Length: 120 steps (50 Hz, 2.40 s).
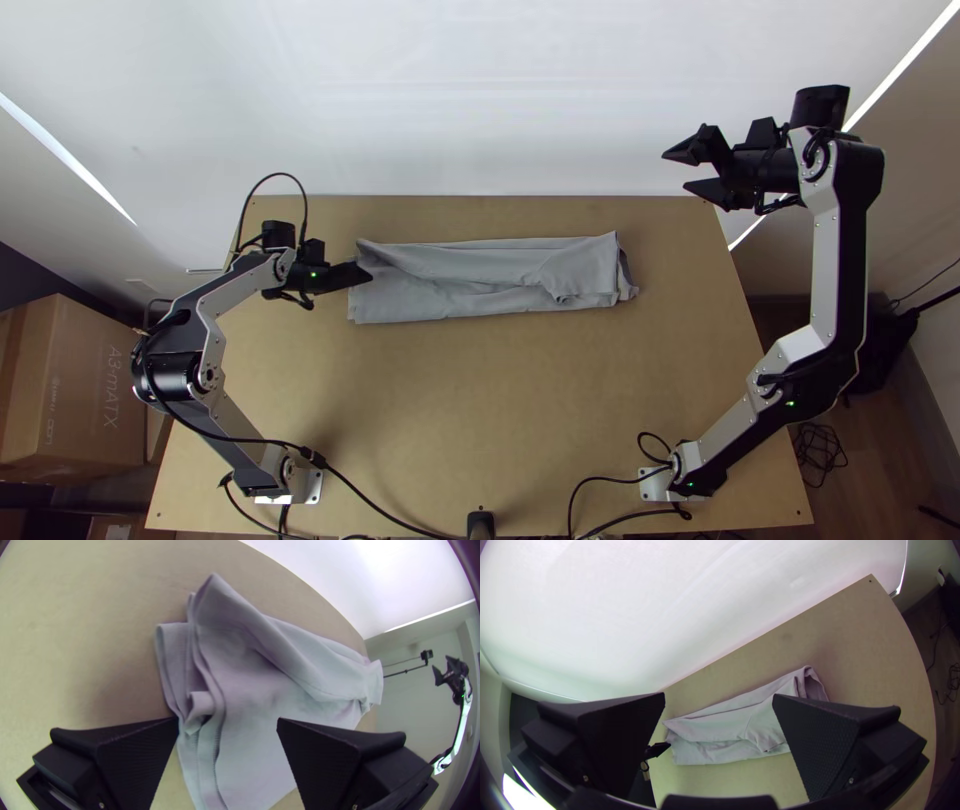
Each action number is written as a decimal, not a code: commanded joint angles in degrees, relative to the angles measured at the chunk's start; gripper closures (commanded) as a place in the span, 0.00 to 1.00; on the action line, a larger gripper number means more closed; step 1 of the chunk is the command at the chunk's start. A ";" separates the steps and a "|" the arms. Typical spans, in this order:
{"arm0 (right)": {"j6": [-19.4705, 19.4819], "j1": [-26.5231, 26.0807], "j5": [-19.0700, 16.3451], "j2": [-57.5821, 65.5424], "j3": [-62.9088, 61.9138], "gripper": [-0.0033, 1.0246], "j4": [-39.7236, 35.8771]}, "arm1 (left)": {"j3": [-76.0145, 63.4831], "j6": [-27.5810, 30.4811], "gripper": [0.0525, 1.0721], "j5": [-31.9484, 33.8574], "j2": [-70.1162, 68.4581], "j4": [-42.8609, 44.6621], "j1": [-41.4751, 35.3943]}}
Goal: Fold the t-shirt
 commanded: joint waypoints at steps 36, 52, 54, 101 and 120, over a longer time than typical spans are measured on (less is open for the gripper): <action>0.20 -2.07 -0.50 -7.02 -6.36 0.04 -0.43 | -3.94 -10.53 0.98 -7.85 -0.46 11.07 -4.25; -0.59 -1.98 -0.50 -7.72 -8.39 0.04 -0.43 | -5.87 -0.51 0.98 -5.22 -6.61 4.83 12.80; -0.59 -1.98 -0.50 -7.81 -8.56 0.04 -0.43 | -5.61 0.72 0.98 -4.16 -7.31 3.78 15.26; -2.96 -1.98 -0.42 -10.80 -16.91 0.04 0.19 | 14.61 -12.38 0.98 -5.57 -15.13 -10.81 -13.74; -3.22 -3.57 -0.42 -12.91 -20.60 0.04 0.98 | 31.40 -17.83 0.98 -10.14 -0.46 -11.60 -25.87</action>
